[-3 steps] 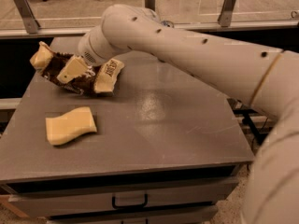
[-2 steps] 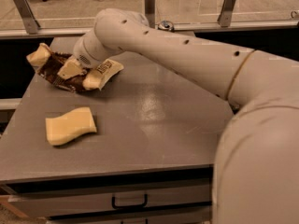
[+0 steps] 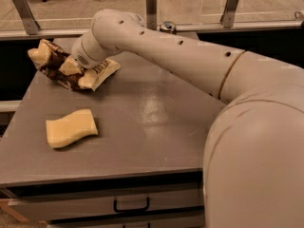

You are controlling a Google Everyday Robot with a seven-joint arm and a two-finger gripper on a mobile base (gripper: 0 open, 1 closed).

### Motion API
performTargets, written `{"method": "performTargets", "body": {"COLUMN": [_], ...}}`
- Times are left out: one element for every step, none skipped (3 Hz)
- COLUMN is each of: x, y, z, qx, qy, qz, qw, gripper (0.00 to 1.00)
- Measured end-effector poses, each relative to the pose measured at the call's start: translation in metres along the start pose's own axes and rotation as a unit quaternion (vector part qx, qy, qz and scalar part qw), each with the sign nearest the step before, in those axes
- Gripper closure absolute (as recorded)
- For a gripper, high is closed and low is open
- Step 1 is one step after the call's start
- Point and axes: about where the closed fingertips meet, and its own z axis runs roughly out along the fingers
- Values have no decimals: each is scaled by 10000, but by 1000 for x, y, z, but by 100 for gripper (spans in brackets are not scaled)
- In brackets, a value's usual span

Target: Pick brown chip bag

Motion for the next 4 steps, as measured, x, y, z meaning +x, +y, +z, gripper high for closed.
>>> {"method": "performTargets", "body": {"x": [-2, -2, -2, -3], "y": [-1, -1, -1, -2], "z": [-3, -4, -4, -4], "qx": [24, 24, 24, 25], "qy": [-41, -41, -41, -42], "qz": [12, 12, 12, 13], "qw": [10000, 10000, 10000, 10000], "gripper": [100, 100, 100, 100]}}
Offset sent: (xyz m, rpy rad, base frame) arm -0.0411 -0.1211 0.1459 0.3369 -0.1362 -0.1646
